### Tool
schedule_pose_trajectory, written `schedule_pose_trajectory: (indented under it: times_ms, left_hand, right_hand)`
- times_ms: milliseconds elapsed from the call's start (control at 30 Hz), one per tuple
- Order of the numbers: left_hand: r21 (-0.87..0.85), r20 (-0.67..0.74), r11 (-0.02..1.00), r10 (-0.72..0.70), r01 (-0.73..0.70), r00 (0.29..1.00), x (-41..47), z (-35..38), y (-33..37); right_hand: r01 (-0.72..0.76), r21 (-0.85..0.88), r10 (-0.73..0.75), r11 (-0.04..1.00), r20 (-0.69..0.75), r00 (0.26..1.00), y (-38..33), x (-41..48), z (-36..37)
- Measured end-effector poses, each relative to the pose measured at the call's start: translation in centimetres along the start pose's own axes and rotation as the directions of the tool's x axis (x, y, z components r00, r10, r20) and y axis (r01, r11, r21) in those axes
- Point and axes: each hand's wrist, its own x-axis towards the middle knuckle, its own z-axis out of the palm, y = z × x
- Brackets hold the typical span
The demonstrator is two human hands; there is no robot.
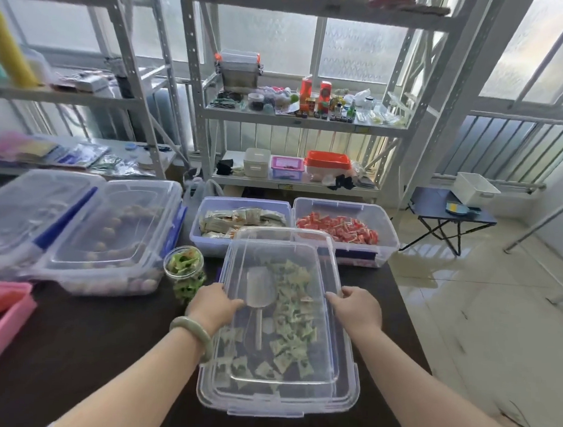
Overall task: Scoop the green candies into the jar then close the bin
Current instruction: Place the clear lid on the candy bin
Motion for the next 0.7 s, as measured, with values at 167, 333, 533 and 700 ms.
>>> schedule_pose_trajectory:
  times_ms: [167,333,533,700]
  left_hand:
    - [-0.088,0.019,0.996,-0.025,0.027,1.000,0.5,0.2,-2.2]
    - [-0.102,0.004,0.994,-0.041,0.041,0.999,0.8,0.5,-2.9]
    - [-0.091,-0.016,0.995,-0.050,0.048,0.999,1.0,0.9,-3.2]
    - [-0.093,-0.014,0.994,-0.051,0.050,0.999,1.4,0.9,-3.2]
  right_hand:
    - [-0.029,-0.029,0.031,0.999,0.049,0.998,-0.5,-0.5,1.8]
    - [-0.041,-0.045,0.044,0.998,0.059,0.997,-0.6,-1.0,2.5]
    - [-0.057,-0.021,0.059,0.998,0.071,0.996,-0.9,-1.2,2.6]
    - [-0.065,-0.023,0.067,0.998,0.083,0.994,-1.1,-0.8,2.6]
